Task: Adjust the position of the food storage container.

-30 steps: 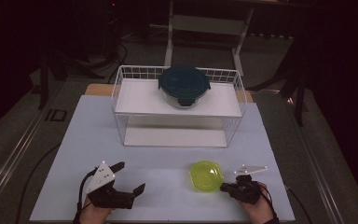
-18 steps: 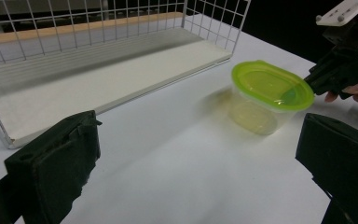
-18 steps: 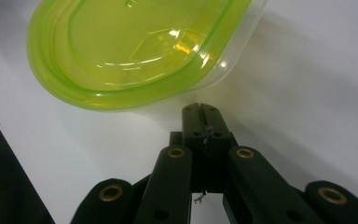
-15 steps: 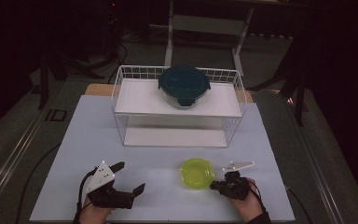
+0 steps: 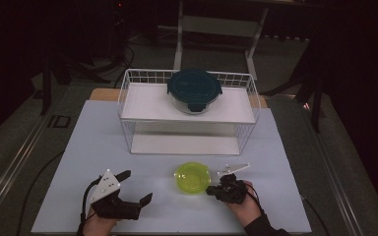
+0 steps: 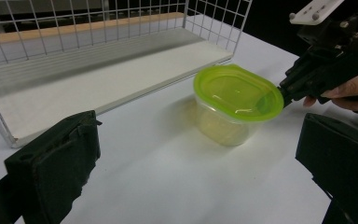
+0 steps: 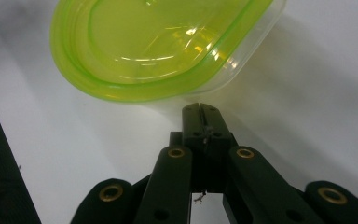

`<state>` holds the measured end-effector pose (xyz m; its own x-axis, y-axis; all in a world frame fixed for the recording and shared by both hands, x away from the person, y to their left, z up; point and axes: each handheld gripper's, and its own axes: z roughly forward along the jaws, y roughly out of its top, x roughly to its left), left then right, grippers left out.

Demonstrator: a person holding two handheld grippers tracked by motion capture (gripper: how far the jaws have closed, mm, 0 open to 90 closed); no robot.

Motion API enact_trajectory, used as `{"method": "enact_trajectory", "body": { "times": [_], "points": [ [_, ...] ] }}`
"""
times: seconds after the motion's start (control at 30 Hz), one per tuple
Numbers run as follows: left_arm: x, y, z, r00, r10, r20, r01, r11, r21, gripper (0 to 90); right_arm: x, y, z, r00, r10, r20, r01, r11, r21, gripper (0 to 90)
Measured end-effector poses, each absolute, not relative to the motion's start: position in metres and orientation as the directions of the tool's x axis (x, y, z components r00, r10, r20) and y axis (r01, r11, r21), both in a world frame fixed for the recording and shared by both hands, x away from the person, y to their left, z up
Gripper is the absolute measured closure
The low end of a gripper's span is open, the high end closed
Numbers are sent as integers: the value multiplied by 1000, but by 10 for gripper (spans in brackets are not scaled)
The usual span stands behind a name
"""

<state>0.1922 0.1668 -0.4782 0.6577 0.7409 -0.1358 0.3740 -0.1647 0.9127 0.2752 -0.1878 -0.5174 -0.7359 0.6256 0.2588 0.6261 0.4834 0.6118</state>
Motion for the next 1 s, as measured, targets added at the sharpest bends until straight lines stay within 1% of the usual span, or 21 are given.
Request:
{"method": "enact_trajectory", "body": {
  "times": [0.7,1.0],
  "points": [
    [192,166,-480,663,735,-140,377,-167,911,0,286,-154,-515,-771,582,260,594,508,623,900],
    [192,167,-479,665,733,-142,375,-164,913,0,284,-161,-510,-768,593,241,587,502,635,900]
  ]
}}
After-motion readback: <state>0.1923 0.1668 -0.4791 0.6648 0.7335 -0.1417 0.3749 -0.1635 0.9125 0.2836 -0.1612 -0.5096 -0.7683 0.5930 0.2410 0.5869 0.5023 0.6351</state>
